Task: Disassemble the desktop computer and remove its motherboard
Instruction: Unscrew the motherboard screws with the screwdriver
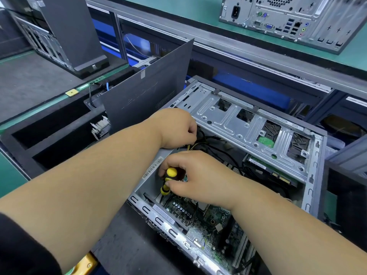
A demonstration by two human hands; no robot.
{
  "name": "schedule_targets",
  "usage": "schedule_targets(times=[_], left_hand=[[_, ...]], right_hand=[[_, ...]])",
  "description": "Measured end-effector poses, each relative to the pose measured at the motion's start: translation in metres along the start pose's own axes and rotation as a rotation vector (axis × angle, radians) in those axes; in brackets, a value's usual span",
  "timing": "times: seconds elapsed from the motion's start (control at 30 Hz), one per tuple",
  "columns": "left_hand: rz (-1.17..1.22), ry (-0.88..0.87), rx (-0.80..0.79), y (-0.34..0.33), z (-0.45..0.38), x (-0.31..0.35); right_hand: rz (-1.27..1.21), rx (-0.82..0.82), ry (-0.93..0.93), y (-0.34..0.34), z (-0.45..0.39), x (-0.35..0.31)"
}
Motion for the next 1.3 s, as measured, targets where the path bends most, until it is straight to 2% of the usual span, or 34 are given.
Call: schedule_targets(times=[0.73,1.3], left_hand=[[0.0,0.01,0.018,-0.0018,-0.0021,-0.0016],[0.008,0.02,0.006,-0.0021,-0.0027,-0.0012]], right_hand=[[-0.029,0.029,0.029,0.0044,0.0004,0.0005],[0.021,-0.087,0.045,-0.0051,-0.0042,0.0007]])
Point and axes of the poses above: each hand's wrist, its own z-axis away from the middle knuckle, its own y-axis out of the back of the hand, x = y × z, the point moved 2 cm from there along -z, towards the middle knuckle, and after that the axes turned 14 degrees about -x, right-handed, at the moved point
